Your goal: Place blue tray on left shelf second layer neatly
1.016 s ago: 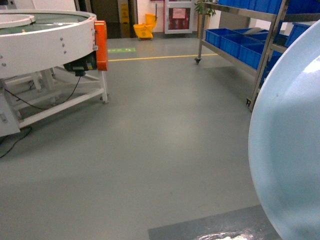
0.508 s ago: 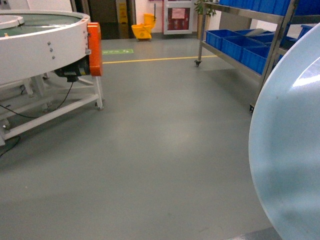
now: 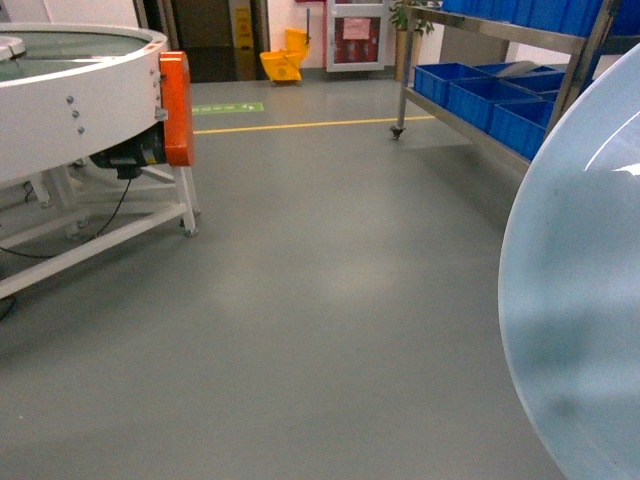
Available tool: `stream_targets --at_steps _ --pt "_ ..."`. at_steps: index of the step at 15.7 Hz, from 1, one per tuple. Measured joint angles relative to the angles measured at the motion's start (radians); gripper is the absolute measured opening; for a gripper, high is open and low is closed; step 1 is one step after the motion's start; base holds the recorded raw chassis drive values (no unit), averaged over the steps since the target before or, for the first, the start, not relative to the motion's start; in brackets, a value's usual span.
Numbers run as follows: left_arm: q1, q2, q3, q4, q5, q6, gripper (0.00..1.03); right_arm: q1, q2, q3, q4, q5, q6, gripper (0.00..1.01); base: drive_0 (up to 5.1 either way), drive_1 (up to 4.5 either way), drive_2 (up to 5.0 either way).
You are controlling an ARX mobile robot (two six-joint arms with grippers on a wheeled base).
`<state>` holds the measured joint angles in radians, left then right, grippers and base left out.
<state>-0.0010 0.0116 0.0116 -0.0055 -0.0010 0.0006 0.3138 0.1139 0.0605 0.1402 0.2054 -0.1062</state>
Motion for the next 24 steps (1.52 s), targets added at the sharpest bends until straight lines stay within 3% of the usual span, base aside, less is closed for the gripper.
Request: stream_targets --at_steps 24 --pt "0.0 0.0 0.0 0.001 0.0 0.0 0.98 0.0 -0.002 0.0 -0.003 0.0 0.0 0.02 0.1 4.38 -4.3"
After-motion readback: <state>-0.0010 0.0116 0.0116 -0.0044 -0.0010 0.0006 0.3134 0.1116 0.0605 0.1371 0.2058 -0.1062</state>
